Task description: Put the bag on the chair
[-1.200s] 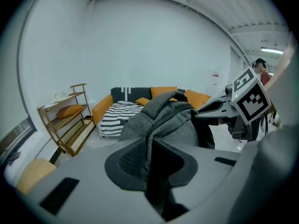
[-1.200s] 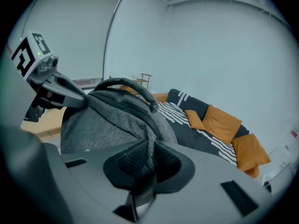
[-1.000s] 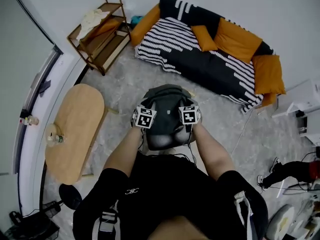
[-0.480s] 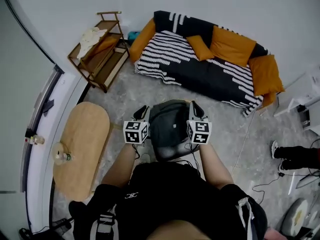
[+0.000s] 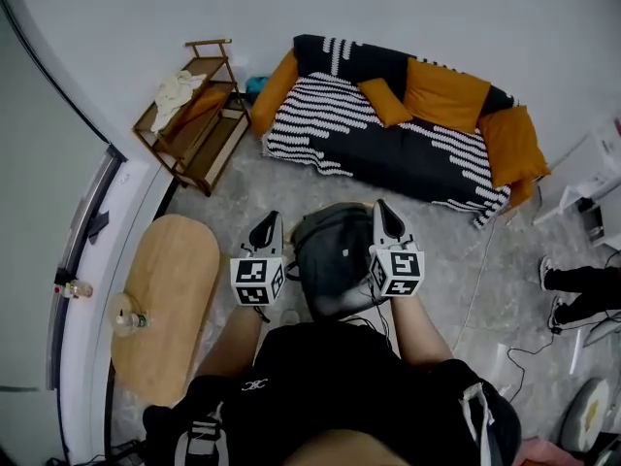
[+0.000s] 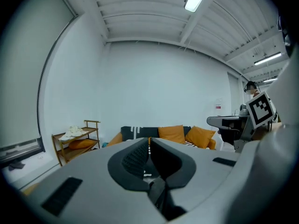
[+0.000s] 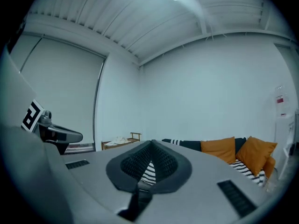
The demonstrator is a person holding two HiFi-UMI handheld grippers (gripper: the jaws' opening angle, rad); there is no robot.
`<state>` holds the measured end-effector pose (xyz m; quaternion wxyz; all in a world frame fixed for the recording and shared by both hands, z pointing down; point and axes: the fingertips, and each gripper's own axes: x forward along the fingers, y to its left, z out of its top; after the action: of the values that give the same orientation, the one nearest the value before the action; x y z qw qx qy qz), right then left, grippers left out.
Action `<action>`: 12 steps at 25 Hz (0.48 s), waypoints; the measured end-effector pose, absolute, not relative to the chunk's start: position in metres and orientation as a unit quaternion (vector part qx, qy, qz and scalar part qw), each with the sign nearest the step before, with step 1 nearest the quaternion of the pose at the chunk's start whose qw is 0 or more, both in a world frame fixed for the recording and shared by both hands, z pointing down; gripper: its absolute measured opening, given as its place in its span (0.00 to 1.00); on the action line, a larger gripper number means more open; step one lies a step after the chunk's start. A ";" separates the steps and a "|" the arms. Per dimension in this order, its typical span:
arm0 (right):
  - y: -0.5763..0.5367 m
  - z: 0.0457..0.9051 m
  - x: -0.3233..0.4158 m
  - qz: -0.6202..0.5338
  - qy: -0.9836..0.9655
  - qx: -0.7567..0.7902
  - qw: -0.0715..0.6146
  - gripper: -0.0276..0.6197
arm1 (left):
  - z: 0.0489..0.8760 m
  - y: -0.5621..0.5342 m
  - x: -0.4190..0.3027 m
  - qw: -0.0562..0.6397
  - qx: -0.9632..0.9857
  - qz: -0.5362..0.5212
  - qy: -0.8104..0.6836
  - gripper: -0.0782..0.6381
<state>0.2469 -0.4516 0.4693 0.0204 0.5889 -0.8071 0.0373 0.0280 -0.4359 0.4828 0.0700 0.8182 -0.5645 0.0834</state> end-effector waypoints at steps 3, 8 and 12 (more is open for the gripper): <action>-0.450 0.463 0.244 0.033 -0.808 0.588 0.018 0.06 | 0.477 -0.435 0.023 0.069 0.815 0.081 -0.569 0.15; -0.450 0.457 0.242 0.029 -0.807 0.589 0.015 0.06 | 0.469 -0.432 0.018 0.069 0.814 0.072 -0.572 0.15; -0.450 0.453 0.240 0.025 -0.807 0.590 0.016 0.06 | 0.461 -0.434 0.016 0.067 0.815 0.065 -0.572 0.15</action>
<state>0.2403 -0.4495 0.4526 0.0163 0.5902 -0.8067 0.0254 0.0162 -0.4341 0.4614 0.0670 0.8149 -0.5720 0.0653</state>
